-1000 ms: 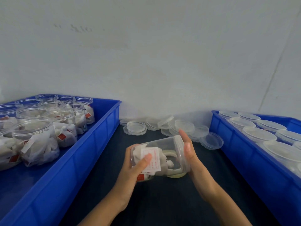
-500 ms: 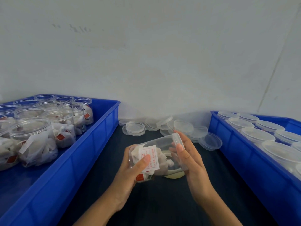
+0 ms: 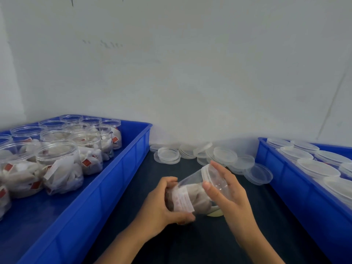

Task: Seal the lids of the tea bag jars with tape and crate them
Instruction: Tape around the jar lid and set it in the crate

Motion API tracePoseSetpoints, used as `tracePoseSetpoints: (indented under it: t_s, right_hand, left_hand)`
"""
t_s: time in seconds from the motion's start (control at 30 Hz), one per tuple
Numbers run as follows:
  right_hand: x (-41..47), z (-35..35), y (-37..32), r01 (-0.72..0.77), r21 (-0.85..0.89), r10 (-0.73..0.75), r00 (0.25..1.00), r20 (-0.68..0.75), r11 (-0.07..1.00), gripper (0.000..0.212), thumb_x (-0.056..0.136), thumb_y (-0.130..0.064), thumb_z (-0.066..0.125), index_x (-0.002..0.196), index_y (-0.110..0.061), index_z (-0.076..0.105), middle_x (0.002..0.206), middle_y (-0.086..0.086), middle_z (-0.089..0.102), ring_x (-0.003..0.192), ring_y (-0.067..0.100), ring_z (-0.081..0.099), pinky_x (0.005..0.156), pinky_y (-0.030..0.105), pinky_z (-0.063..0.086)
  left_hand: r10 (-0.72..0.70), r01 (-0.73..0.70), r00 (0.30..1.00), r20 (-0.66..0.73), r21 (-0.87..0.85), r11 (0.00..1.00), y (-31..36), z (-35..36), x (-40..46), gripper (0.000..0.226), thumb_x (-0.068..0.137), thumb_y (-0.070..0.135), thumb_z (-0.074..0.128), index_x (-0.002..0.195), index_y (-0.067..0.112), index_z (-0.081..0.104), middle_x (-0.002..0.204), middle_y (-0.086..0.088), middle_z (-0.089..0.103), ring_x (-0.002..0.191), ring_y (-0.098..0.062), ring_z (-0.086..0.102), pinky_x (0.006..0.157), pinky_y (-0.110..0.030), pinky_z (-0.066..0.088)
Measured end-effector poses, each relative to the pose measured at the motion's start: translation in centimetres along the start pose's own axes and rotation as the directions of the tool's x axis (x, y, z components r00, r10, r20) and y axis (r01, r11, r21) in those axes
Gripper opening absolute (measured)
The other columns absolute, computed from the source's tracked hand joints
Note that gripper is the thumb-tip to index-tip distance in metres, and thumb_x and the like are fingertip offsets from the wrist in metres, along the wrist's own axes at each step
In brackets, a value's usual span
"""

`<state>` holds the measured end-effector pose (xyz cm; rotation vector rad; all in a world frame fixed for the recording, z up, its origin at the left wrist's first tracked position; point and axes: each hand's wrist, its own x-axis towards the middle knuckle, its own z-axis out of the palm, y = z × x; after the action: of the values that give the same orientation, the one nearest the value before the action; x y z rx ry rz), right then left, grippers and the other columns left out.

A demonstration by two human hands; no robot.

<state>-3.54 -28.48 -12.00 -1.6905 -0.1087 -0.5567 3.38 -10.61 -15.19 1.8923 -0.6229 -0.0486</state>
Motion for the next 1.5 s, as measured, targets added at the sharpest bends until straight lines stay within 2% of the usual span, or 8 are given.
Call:
tracePoseSetpoints:
  t_s: [0.17,0.33,0.5,0.7,0.93,1.27,1.4,1.5]
  right_hand:
    - [0.4,0.8,0.2,0.087,0.005,-0.088,0.993,0.079,0.996,0.051,0.075,-0.037,0.073,0.124,-0.037,0.060,0.124,-0.016,0.058,0.114,-0.002,0.056,0.083,0.012,0.049]
    - [1.4,-0.3,2.0,0.030,0.075,-0.022,0.995,-0.097,0.997,0.033,0.093,0.006,0.043,0.094,-0.011,0.071,0.108,0.002,0.069,0.110,0.017,0.061,0.099,0.042,0.046]
    - [1.7,-1.2,4.4,-0.081,-0.123,0.050,0.970,-0.239,0.989,0.032,0.087,0.012,0.039,0.061,-0.002,0.053,0.085,0.018,0.060,0.091,0.030,0.057,0.081,0.035,0.043]
    - [1.6,-0.8,6.4,-0.034,-0.794,0.091,0.995,0.026,0.607,0.027,0.097,-0.016,0.042,0.072,-0.025,0.047,0.086,-0.006,0.050,0.085,0.014,0.045,0.080,0.029,0.032]
    - [1.2,0.0,6.5,0.169,-0.886,0.088,0.970,0.229,0.432,0.019,0.094,-0.048,0.048,0.097,-0.030,0.043,0.107,-0.015,0.044,0.105,0.008,0.040,0.103,0.027,0.027]
    - [0.6,-0.4,3.7,-0.203,-0.619,0.297,0.953,0.051,0.759,0.009,0.093,-0.021,0.050,0.090,-0.019,0.058,0.084,0.002,0.061,0.067,0.009,0.051,0.056,0.021,0.040]
    - [0.1,-0.3,2.9,-0.285,-0.351,0.310,0.951,0.015,0.892,0.019,0.096,-0.011,0.045,0.098,-0.023,0.061,0.087,0.006,0.059,0.062,0.003,0.046,0.049,0.012,0.038]
    - [-0.4,0.2,2.5,-0.192,-0.320,0.224,0.972,0.066,0.928,0.009,0.099,-0.015,0.048,0.099,-0.018,0.057,0.078,-0.001,0.058,0.064,0.005,0.050,0.066,0.031,0.050]
  left_hand:
    - [0.078,-0.047,0.993,-0.091,0.309,0.950,-0.3,0.4,-0.2,0.095,0.044,0.070,0.079,0.127,0.044,0.042,0.119,0.030,0.045,0.106,0.012,0.048,0.087,-0.014,0.046]
    - [-0.025,0.085,0.975,-0.222,0.264,0.961,-1.1,0.8,0.2,0.086,0.048,0.072,0.077,0.119,0.034,0.047,0.109,0.020,0.052,0.097,0.005,0.052,0.075,-0.014,0.046]
    - [-0.140,0.191,0.954,-0.264,0.179,0.965,-1.5,0.9,0.3,0.077,0.049,0.074,0.075,0.109,0.033,0.049,0.105,0.016,0.056,0.090,0.004,0.056,0.070,-0.016,0.048]
    - [-0.191,0.267,0.932,-0.309,0.226,0.937,-1.7,0.8,0.5,0.072,0.051,0.070,0.078,0.105,0.032,0.050,0.102,0.015,0.058,0.093,-0.002,0.057,0.078,-0.030,0.053]
    - [-0.182,0.252,0.933,-0.311,0.199,0.947,-2.0,0.9,0.5,0.074,0.052,0.066,0.080,0.109,0.030,0.048,0.105,0.013,0.056,0.097,-0.006,0.057,0.081,-0.031,0.053]
    - [-0.116,0.162,0.953,-0.279,0.147,0.976,-2.0,1.4,0.5,0.096,0.059,0.057,0.081,0.136,0.024,0.033,0.135,0.007,0.045,0.121,-0.012,0.048,0.096,-0.030,0.046]
    - [0.348,-0.135,0.734,-0.583,0.377,0.916,0.4,1.4,-0.3,0.085,0.071,0.061,0.071,0.135,0.012,0.043,0.133,-0.005,0.044,0.121,-0.014,0.044,0.099,-0.029,0.037]
    - [0.693,-0.338,0.568,-0.444,0.642,0.689,1.3,1.7,-0.7,0.033,0.085,0.037,0.060,0.114,0.021,0.054,0.104,0.001,0.056,0.093,-0.008,0.053,0.081,-0.020,0.040]
